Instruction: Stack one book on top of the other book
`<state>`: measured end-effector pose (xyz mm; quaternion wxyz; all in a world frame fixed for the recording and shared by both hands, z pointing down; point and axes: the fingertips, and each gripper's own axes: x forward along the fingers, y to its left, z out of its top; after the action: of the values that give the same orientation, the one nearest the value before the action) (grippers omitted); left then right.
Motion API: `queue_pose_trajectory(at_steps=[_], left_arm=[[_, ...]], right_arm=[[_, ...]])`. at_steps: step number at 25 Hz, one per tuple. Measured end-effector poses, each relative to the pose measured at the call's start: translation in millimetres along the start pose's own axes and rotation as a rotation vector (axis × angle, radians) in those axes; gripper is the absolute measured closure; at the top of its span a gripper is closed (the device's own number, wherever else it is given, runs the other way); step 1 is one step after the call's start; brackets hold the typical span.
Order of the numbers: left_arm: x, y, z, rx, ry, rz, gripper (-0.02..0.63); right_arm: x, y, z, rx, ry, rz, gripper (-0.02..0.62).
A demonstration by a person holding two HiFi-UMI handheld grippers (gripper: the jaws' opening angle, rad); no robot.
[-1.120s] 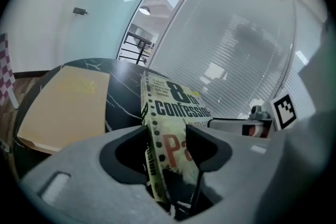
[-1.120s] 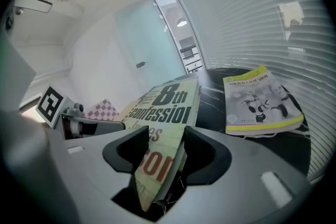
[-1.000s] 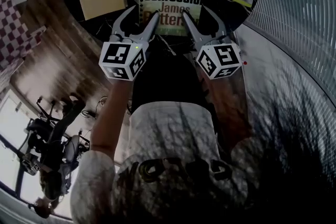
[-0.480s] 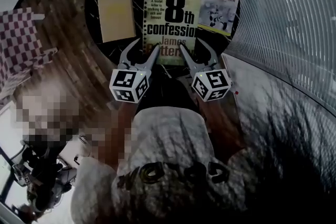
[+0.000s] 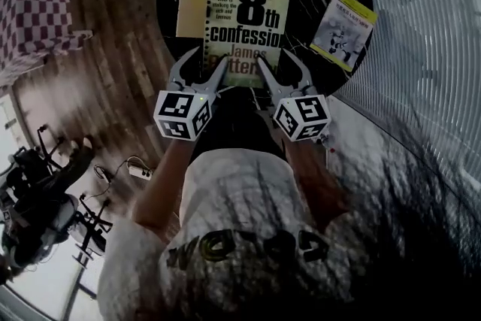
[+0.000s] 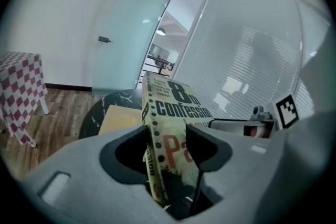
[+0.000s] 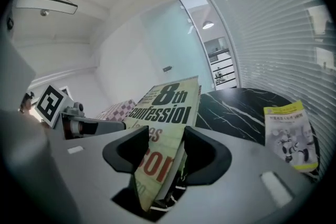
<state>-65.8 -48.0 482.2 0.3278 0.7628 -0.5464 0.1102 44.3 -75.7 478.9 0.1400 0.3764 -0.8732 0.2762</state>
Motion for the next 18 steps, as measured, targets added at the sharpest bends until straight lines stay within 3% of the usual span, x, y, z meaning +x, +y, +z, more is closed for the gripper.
queue_pose_trajectory(at_steps=[4,9,18], left_arm=[[-30,39,-6,-0.042,-0.021,0.078,0.373],[-34,84,-11,-0.065,-0.036,0.112,0.373],[-11,126,3,-0.065,-0.045,0.084,0.373]], right_arm=[[29,38,-7,-0.029,0.041,0.082,0.380],[72,59,-18,-0.040,0.056,0.109,0.380],[117,58,-13,-0.019,0.047,0.076,0.380]])
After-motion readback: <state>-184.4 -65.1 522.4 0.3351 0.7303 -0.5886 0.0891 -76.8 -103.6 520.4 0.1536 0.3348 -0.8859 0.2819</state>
